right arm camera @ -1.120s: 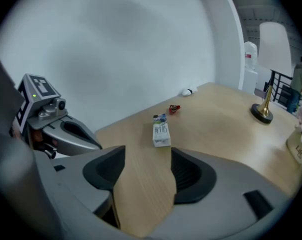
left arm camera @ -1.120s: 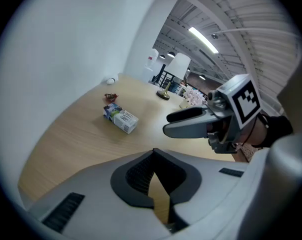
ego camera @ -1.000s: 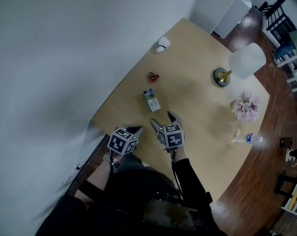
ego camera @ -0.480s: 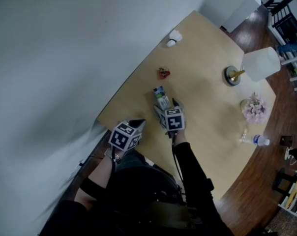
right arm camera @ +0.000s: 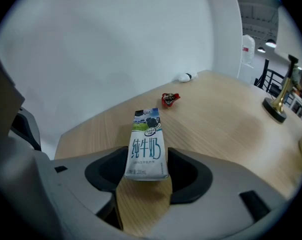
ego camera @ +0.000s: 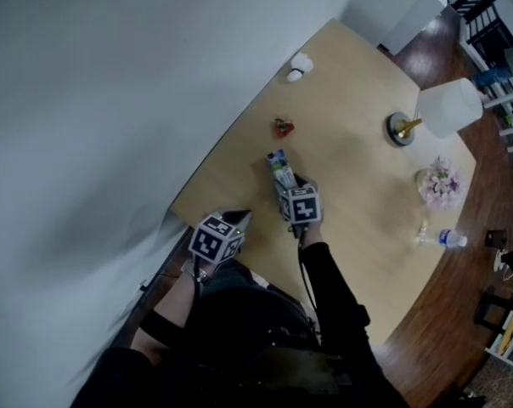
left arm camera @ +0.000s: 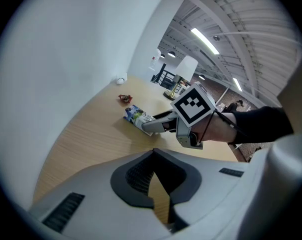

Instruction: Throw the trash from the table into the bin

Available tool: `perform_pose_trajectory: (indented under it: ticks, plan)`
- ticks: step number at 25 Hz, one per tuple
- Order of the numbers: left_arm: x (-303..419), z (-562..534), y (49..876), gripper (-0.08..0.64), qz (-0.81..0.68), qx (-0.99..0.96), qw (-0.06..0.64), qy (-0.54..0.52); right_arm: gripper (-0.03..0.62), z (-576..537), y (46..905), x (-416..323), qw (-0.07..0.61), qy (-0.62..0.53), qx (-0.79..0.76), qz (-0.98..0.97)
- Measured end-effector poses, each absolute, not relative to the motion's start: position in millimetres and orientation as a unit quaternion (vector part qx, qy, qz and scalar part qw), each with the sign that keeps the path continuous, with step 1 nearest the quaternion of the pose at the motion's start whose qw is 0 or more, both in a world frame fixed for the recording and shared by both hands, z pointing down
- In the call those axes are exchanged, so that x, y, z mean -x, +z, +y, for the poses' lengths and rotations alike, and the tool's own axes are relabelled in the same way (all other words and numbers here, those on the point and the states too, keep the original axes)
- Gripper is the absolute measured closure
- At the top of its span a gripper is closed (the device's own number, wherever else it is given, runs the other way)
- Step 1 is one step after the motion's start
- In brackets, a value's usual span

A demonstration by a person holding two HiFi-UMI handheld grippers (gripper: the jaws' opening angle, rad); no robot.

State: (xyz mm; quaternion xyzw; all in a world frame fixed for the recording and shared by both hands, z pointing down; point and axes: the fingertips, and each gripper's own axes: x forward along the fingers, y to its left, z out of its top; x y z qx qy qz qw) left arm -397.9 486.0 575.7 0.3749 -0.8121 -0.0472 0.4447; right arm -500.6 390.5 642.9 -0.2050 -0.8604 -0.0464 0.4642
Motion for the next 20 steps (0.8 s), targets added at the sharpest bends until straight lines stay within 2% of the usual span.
perform_pose_trajectory:
  ticks: [10, 15, 20]
  plan:
    - [402, 465, 558, 0.557, -0.801, -0.417, 0.430, -0.023, 0.342, 378, 589, 473, 0.444, -0.001, 0.204, -0.873]
    - [388, 445, 547, 0.557, -0.781, -0.460, 0.423, 0.000, 0.344, 365, 540, 417, 0.423, 0.031, 0.210, -0.881]
    - [364, 409, 548, 0.557, -0.732, -0.536, 0.419, 0.034, 0.345, 330, 523, 347, 0.420, 0.080, 0.150, -0.891]
